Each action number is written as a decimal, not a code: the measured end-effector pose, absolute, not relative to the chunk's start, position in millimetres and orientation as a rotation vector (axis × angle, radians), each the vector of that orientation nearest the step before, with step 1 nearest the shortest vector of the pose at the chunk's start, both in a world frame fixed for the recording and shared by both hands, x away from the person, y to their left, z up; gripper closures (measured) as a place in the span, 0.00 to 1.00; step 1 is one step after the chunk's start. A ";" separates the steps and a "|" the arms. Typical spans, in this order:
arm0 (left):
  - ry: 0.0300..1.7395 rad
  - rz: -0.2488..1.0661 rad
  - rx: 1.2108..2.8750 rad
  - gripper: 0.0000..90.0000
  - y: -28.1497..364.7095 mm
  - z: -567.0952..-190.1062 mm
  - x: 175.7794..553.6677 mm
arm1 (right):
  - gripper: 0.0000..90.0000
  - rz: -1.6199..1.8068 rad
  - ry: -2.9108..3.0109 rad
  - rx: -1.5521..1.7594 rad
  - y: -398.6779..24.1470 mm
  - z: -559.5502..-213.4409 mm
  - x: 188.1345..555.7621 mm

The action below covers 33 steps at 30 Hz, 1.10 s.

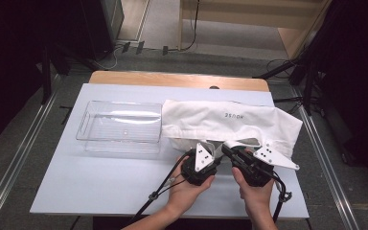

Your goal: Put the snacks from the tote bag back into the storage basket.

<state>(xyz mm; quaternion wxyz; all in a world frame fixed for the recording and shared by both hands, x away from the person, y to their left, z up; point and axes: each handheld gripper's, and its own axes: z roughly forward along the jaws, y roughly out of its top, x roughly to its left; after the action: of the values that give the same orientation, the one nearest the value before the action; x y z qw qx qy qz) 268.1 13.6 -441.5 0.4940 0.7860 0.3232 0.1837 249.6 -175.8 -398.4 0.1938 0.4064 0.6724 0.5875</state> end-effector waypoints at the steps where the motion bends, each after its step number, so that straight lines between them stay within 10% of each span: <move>1: 0.772 0.442 1.907 0.85 15.2 -440.2 268.4 | 0.87 1.650 1.881 1.129 -177.0 -398.4 248.9; 8: 0.748 0.440 1.857 0.93 37.1 -419.9 272.3 | 0.65 1.659 1.862 1.104 -191.7 -402.4 237.1; 33: 0.720 0.513 1.746 0.94 72.3 -366.9 281.3 | 0.40 1.310 1.540 1.586 -222.7 -456.9 249.0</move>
<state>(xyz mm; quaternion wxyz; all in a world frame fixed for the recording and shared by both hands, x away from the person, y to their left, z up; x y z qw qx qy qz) 281.3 72.3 -366.9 0.5582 0.7403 0.3053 0.2173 249.0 -222.7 -456.9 0.2820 0.5922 0.5750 0.4890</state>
